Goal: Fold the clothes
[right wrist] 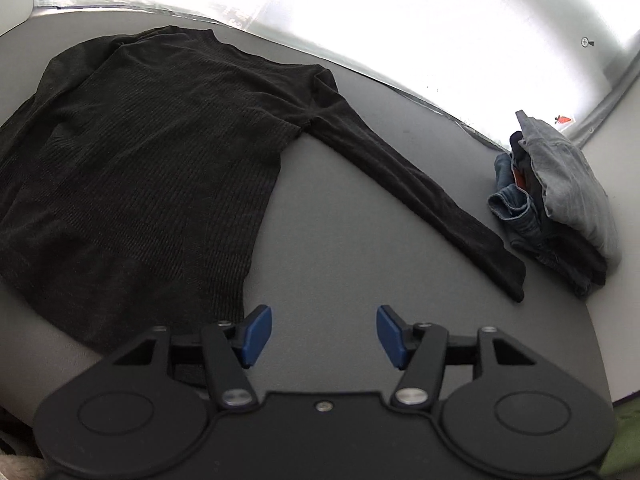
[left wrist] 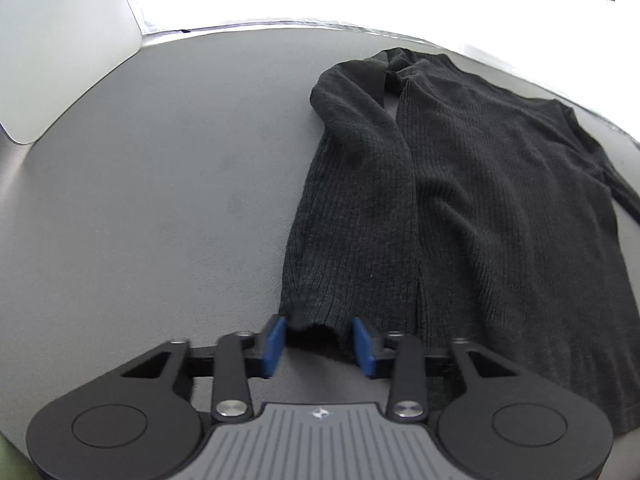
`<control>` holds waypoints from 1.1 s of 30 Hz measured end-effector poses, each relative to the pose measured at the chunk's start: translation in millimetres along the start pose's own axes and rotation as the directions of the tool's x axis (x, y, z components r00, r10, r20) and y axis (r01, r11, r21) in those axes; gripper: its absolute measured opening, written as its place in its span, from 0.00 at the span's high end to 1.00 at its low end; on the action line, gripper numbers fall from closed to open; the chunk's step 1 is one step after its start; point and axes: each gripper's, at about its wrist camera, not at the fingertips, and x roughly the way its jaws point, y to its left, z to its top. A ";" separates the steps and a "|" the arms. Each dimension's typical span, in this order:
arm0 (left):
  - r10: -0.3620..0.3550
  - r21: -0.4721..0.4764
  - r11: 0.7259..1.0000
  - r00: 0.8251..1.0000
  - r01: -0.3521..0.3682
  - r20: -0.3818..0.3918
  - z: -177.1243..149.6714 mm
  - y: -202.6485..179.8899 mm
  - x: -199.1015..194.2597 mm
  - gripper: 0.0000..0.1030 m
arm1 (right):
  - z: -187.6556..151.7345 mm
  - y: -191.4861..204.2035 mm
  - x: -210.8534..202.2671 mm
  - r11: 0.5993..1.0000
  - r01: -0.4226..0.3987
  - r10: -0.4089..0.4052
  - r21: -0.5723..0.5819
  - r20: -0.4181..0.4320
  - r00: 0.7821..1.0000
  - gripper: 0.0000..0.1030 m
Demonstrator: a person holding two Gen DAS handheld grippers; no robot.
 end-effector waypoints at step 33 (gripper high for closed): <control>-0.214 0.229 0.943 0.968 0.240 -0.132 2.4 -56.1 -3.2 0.51 | -7.2 -9.1 44.0 0.915 -0.291 0.337 0.279 -0.132 0.932 0.46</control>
